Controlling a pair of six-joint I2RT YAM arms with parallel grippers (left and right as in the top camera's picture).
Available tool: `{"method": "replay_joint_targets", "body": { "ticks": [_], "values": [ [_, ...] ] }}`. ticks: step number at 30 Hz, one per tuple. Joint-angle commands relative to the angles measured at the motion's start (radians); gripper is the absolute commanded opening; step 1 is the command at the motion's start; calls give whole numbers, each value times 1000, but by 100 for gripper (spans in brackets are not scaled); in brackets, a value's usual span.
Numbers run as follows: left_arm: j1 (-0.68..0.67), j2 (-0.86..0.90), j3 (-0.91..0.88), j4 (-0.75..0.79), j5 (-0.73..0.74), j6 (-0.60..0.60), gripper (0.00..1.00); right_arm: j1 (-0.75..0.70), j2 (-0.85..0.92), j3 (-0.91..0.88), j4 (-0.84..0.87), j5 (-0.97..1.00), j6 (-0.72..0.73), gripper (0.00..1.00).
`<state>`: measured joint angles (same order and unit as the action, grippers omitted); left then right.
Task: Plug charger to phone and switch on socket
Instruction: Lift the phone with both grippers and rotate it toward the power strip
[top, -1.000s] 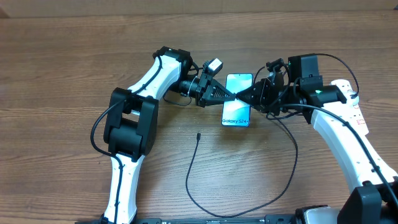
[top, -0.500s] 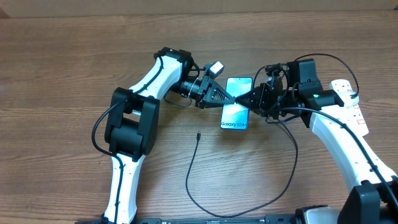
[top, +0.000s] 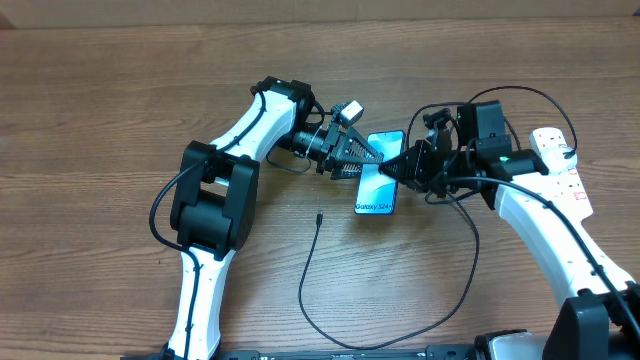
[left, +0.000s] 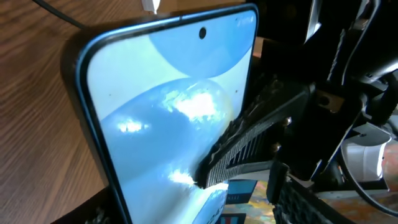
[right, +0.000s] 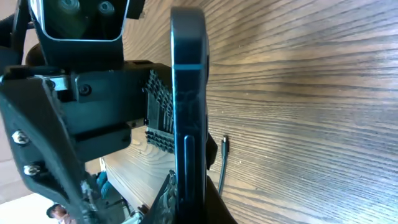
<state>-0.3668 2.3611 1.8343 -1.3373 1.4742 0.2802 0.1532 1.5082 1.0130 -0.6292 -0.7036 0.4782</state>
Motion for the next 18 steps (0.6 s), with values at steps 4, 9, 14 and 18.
{"method": "replay_joint_targets", "body": {
  "ticks": [4, 9, 14, 18],
  "values": [
    [10, -16, 80, 11, 108, -15, 63, 40, 8, -77, 66, -53, -8, 4],
    [10, -16, 214, -6, 108, -19, 59, 54, 8, -78, 185, -141, 90, 4],
    [11, -16, 367, -61, 108, -26, 57, 29, 8, -78, 342, -278, 190, 4],
    [10, -16, 468, -97, 108, -27, 52, 22, 8, -78, 495, -416, 217, 4]
  ]
}}
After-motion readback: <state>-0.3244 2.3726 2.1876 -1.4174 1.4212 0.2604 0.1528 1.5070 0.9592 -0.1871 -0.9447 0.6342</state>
